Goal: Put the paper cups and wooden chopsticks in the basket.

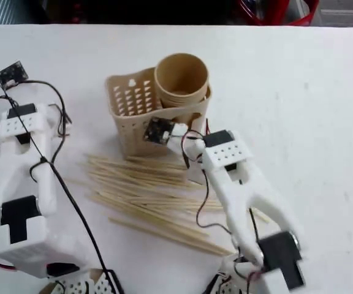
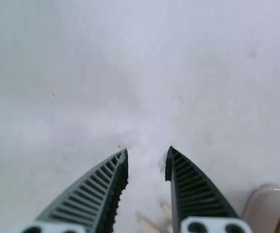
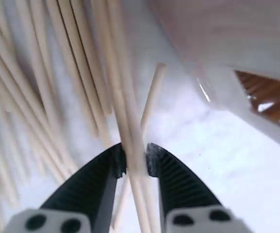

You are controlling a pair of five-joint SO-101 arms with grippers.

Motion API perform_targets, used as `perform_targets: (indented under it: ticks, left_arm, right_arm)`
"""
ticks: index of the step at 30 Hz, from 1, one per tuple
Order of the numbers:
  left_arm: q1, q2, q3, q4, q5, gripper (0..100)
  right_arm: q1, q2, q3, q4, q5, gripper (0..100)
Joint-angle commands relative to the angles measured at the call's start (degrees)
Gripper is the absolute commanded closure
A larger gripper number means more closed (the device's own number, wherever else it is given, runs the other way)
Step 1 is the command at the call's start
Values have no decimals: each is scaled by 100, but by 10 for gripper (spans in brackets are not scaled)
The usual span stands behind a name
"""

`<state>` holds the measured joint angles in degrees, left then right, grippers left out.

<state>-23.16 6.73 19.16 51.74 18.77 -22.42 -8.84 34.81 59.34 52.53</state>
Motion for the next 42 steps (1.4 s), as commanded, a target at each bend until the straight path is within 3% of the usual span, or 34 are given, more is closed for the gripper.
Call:
perform_targets:
  ticks: [1,9,18,25,28,34,39,42]
  left_arm:
    - [-22,-119,-70,-114,62,849]
    - [-22,-119,-53,-114,62,849]
    - [-22,-119,-35,-114,62,849]
    - [-22,-119,-62,-114,62,849]
    - [-22,-119,-53,-114,62,849]
    - [-31,-119,-35,-114,62,849]
    - [-48,-119,-44,-114,62,849]
    - [-48,-119,-35,-114,62,849]
  right_arm:
    - [-127,-1648,-79,760,-158,982]
    - [-400,-3530,-97,1780,-404,982]
    - [-470,-3846,-97,2281,-290,982]
    - [-1824,-4585,-853,3160,-914,982]
    - [-1956,-4576,-1380,3073,-1275,982]
    - [-1956,-4277,-2224,1886,-2444,982]
    - [-1965,-4040,-2374,-804,-4132,982]
    - [-1956,-3723,-2382,-2299,-4563,982]
